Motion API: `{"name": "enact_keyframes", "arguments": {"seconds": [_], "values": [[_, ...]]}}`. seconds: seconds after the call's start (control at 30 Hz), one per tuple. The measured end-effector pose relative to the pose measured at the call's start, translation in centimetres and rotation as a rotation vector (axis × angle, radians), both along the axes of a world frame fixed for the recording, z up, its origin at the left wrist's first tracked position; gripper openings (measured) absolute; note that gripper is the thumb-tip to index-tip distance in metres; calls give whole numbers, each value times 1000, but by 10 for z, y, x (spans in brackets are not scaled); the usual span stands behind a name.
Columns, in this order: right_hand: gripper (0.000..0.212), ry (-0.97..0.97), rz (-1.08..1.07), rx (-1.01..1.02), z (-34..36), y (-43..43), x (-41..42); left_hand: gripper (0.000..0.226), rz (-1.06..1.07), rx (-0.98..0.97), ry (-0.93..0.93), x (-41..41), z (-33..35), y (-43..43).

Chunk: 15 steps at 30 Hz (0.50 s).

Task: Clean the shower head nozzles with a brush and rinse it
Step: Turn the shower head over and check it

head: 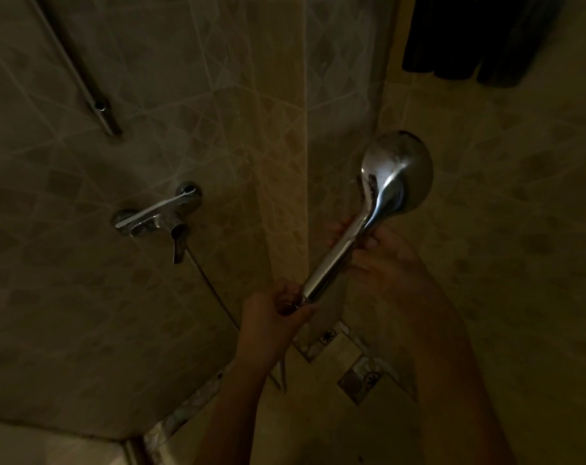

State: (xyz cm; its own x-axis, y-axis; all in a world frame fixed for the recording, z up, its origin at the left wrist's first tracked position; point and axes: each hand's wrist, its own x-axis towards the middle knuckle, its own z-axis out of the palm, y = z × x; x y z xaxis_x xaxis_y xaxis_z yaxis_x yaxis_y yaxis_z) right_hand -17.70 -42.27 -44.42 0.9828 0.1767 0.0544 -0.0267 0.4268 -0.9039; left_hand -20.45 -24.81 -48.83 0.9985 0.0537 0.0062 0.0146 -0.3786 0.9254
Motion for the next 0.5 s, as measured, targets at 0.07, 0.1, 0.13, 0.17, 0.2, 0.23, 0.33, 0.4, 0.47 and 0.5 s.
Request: {"name": "enact_keyframes", "arguments": {"seconds": [0.07,0.1,0.13,0.17,0.2,0.23,0.33,0.4,0.47,0.5], "values": [[35,-24,-17,-84,0,-3,0,21,3,-8,3,1,0,-1],[35,-34,-29,-102,1,-4,0,23,7,-14,4,1,0,-2],[33,-45,-45,-113,2,-6,0,24,9,-17,4,1,0,-3],[32,-66,-69,-133,2,-6,0,23,10,-16,-1,2,0,-3],[31,-87,-100,-159,3,-6,0,23,9,-9,-13,2,1,-3],[29,-99,-144,-180,4,-5,0,23,5,-1,-27,3,2,-3],[30,-98,-308,-183,4,0,3,20,-7,7,-50,3,6,-6],[34,-117,-392,-198,5,2,4,19,-2,-1,-70,3,7,-9],[36,-113,-429,-226,6,4,4,18,-9,-1,-82,2,6,-11],[36,-101,-429,-230,6,5,4,17,-18,7,-87,1,6,-12]]}}
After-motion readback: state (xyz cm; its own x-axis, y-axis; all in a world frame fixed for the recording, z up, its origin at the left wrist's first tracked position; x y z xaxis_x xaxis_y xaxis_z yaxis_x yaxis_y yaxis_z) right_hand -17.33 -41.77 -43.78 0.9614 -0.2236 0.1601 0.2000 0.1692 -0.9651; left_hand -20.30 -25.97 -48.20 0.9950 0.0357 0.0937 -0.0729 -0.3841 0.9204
